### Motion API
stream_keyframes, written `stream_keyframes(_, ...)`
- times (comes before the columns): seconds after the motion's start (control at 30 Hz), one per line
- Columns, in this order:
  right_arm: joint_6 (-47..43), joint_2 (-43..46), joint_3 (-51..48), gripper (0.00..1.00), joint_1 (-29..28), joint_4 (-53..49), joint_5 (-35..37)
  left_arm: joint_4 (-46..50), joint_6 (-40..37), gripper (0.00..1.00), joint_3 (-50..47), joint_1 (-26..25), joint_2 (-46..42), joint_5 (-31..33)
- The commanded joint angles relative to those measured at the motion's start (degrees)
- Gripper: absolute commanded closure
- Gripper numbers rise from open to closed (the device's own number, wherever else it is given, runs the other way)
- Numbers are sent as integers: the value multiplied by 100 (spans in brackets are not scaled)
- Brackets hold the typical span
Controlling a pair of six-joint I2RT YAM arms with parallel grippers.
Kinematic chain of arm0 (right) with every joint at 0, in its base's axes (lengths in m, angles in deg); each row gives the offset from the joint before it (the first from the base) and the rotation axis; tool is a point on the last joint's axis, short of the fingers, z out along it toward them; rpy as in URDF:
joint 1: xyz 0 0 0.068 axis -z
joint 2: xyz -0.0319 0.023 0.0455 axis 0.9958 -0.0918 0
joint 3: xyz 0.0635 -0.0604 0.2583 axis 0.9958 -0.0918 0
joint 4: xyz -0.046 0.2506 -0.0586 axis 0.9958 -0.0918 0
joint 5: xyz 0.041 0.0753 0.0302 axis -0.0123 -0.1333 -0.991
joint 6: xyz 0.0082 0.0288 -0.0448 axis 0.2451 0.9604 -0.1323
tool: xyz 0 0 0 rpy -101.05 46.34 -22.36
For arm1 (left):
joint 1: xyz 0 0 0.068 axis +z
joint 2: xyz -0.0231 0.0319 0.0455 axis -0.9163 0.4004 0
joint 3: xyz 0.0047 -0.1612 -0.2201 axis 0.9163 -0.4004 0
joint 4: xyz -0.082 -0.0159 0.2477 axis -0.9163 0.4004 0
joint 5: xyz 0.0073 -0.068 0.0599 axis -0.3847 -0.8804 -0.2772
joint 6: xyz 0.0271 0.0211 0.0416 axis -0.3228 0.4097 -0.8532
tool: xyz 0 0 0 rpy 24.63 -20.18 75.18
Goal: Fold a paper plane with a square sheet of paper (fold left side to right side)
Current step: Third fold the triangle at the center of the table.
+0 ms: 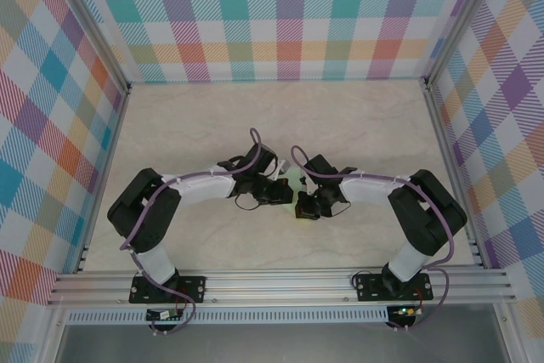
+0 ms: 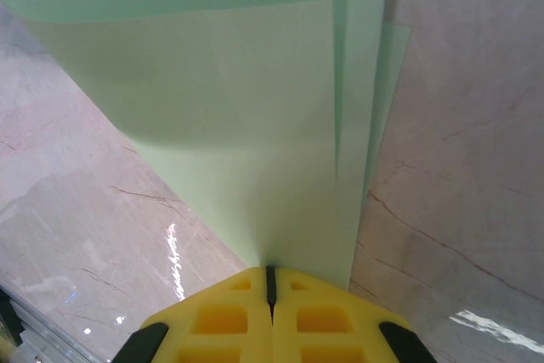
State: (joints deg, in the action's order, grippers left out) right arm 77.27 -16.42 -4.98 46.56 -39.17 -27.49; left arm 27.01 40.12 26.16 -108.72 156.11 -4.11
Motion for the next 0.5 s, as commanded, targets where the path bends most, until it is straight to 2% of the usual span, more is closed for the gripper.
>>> stream_keyframes(0.0,-49,-152,-245,100,42,-569,420,-126,36,95,65,-94,299,-69)
stream_keyframes(0.47,-51,-148,-234,100,43,-573,446,-266,104,97,154,-166,852,-86)
